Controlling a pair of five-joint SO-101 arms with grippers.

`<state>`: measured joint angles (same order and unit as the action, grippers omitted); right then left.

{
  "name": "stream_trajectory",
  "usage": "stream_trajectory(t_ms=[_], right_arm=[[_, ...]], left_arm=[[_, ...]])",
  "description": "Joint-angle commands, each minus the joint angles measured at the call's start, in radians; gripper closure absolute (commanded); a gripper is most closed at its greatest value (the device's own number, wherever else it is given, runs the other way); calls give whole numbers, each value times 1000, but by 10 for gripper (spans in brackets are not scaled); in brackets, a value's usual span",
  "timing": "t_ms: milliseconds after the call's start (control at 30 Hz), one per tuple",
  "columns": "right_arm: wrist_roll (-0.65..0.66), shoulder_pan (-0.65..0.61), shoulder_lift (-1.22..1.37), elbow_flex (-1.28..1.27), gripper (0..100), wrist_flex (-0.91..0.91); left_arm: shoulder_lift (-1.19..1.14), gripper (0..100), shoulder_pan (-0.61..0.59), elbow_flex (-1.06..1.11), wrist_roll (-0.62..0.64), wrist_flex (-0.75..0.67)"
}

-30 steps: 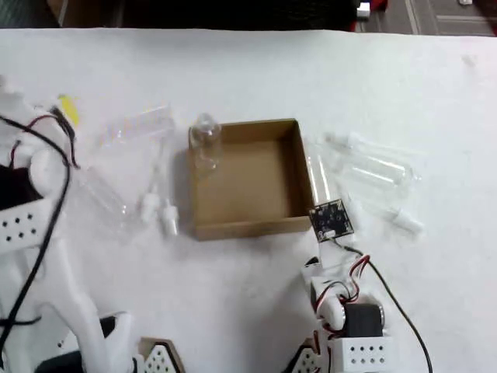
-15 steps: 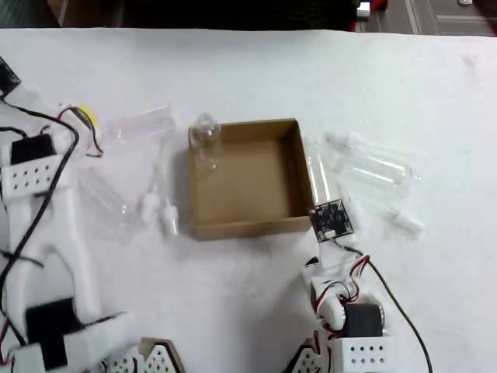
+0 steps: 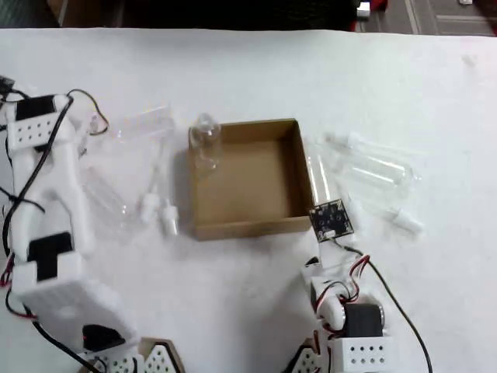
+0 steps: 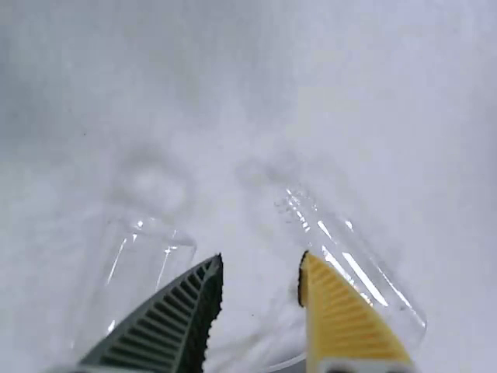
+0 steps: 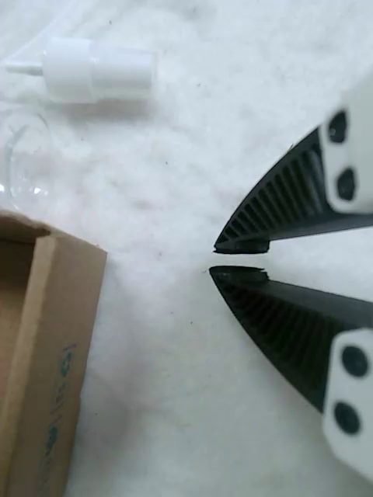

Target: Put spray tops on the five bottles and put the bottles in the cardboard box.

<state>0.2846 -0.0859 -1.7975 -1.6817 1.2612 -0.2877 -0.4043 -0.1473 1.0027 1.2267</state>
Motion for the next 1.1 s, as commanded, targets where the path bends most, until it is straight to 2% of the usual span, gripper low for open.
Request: stream_trajectory(t_ms=[0, 233, 567, 1067], right_arm=[[5, 8, -2, -9, 982, 7], [5, 8, -2, -9, 982, 7], [5, 8, -2, -9, 982, 7], [5, 8, -2, -9, 982, 7]], left_arm=[[-97, 841, 24, -216, 146, 104], [-348, 841, 30, -407, 269, 112], [-555, 841, 47, -704, 272, 198], [-791, 852, 62, -993, 273, 201]])
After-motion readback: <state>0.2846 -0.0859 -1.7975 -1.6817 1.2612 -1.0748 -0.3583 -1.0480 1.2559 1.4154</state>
